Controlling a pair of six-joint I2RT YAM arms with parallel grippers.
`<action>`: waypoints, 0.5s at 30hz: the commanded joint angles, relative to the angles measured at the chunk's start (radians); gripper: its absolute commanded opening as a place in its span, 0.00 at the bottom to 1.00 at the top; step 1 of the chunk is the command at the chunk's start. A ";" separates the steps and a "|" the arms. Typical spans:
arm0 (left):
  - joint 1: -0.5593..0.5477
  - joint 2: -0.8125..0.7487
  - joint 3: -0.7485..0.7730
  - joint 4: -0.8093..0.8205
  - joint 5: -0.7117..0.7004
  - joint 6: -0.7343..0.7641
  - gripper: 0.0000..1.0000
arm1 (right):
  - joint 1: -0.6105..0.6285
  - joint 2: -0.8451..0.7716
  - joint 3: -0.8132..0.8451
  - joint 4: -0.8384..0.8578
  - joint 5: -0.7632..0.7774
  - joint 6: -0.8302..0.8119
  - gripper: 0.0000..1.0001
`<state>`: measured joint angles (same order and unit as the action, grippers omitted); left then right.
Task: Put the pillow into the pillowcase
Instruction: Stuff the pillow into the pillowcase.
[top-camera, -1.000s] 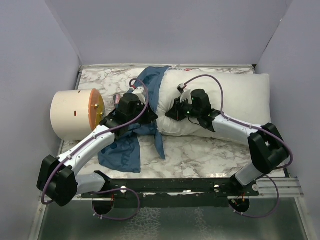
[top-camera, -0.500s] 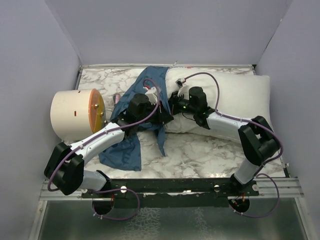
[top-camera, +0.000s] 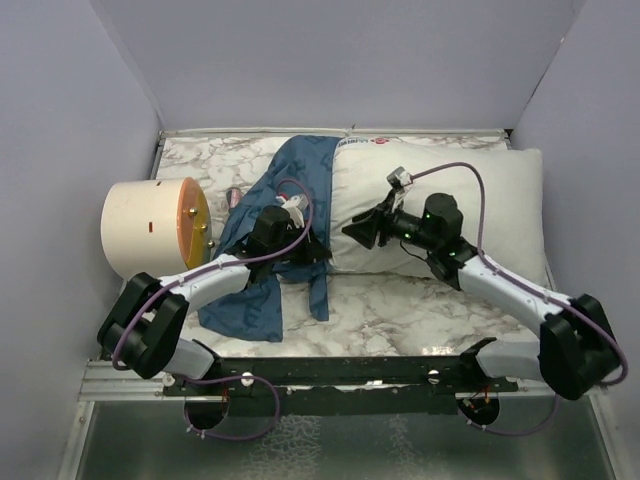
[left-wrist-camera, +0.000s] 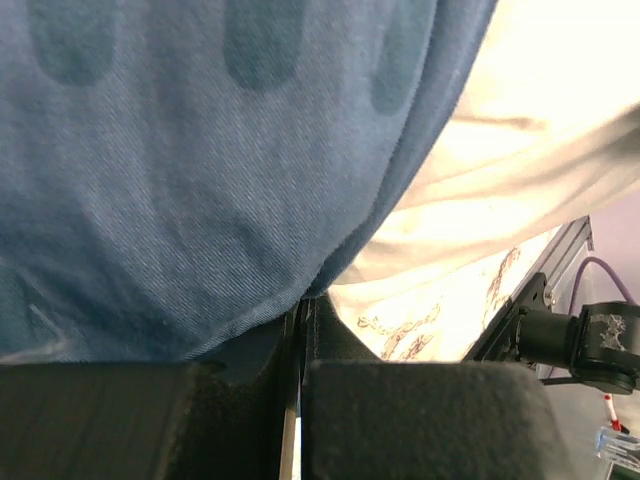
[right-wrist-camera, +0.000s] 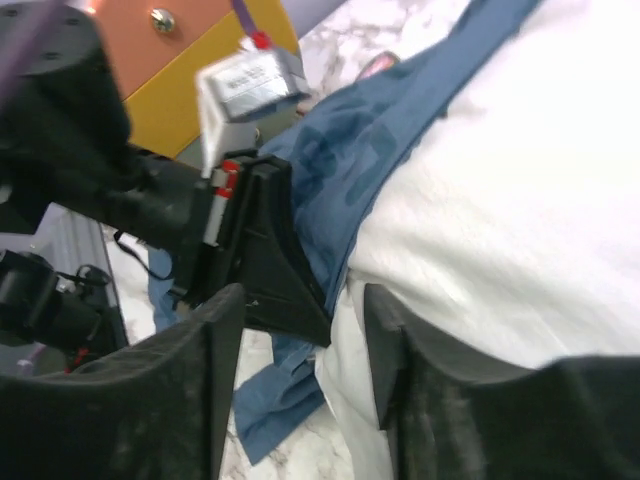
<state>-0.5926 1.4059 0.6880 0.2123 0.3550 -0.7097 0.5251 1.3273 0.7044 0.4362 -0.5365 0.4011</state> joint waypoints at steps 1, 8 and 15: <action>0.021 0.022 -0.002 0.018 0.047 0.000 0.00 | -0.010 -0.184 0.009 -0.200 -0.029 -0.221 0.59; 0.041 -0.015 0.008 -0.005 0.058 0.017 0.00 | 0.041 -0.237 -0.006 -0.358 0.004 -0.527 1.00; 0.047 -0.051 0.013 -0.054 0.062 0.047 0.00 | 0.222 -0.117 -0.011 -0.375 0.348 -0.850 1.00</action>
<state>-0.5522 1.3876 0.6895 0.1993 0.3965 -0.6964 0.6563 1.1416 0.6872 0.1207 -0.4511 -0.1940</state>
